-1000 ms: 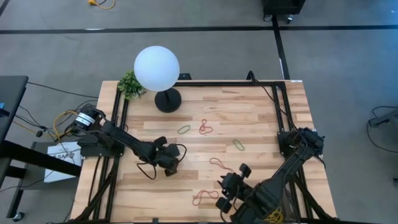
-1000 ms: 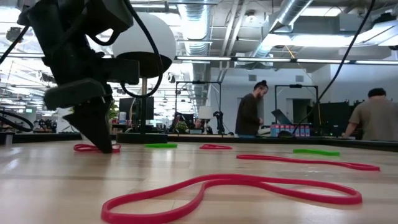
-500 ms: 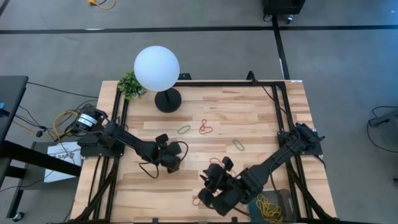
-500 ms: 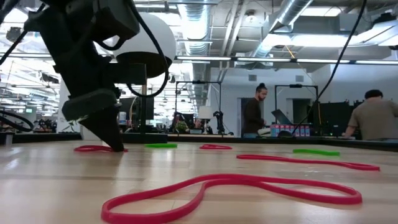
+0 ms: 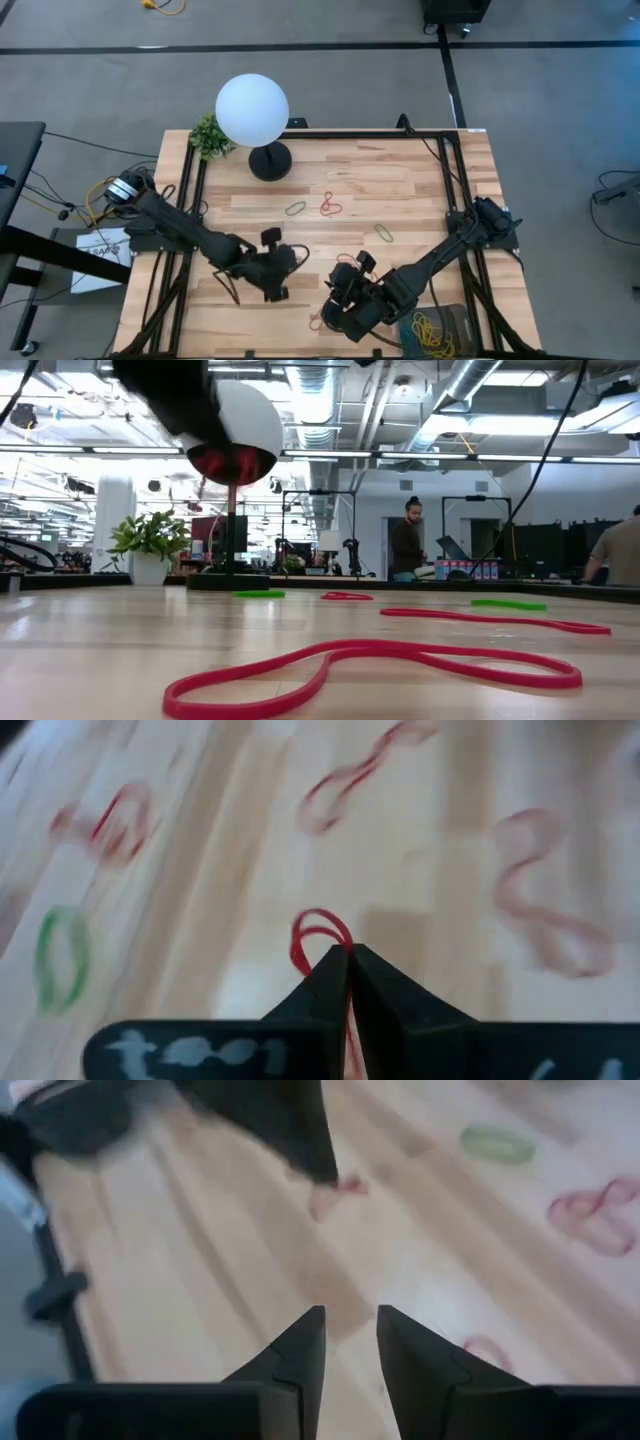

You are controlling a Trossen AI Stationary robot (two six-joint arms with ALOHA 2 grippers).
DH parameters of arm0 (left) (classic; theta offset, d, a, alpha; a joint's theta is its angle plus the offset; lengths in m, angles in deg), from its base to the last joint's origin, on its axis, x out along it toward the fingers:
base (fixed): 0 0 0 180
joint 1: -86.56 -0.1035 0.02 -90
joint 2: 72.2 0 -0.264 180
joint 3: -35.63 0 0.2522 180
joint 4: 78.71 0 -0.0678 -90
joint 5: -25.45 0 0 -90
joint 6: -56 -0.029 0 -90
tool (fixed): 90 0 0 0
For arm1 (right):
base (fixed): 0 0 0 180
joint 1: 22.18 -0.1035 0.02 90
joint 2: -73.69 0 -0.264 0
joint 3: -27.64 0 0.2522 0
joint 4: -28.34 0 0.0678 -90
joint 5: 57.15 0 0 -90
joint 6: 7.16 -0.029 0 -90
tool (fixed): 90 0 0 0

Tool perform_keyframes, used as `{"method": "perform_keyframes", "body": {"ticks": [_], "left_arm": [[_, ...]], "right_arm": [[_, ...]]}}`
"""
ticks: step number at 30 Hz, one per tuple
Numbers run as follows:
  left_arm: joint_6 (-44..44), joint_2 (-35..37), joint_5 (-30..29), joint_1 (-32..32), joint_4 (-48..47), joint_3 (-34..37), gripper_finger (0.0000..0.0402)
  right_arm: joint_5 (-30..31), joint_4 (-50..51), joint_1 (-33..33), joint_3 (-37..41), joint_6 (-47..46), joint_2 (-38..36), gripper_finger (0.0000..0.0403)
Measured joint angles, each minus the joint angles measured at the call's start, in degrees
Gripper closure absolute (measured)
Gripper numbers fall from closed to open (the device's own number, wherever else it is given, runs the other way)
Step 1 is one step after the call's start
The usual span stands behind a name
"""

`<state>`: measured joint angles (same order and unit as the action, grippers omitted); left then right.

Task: Pick and place items into bin
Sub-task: Put the red rubber band into the black bin

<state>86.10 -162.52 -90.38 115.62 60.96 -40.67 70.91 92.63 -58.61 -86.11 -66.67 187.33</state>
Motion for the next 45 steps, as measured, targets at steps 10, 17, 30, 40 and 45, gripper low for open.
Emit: {"method": "perform_keyframes", "body": {"ticks": [10, 17, 30, 40, 45], "left_arm": [[-9.0, -2.3, 5.9, 2.3, 26.3, -1.8, 0.0401], [-14.7, -7.6, 11.5, 2.1, 39.5, -1.8, 0.0401], [-14.9, -8.0, 12.5, 0.2, 39.6, -1.8, 0.0401], [-15.9, -8.0, 16.3, 0.6, 39.1, -1.8, 0.0401], [-16.0, -8.0, 18.0, 0.6, 39.0, -1.8, 0.0401]], "right_arm": [[5.6, 17.2, -4.2, 0.0, -17.1, -3.2, 0.0316], [14.8, 32.6, -12.4, 0.0, -34.7, -5.2, 0.0316], [14.3, 10.9, -11.7, 0.0, -7.0, -1.8, 0.0316], [-8.8, 0.3, -4.9, 0.0, 12.4, -1.8, 0.0316], [-13.1, 0.4, -3.2, 0.0, 14.6, -1.8, 0.0316]]}}
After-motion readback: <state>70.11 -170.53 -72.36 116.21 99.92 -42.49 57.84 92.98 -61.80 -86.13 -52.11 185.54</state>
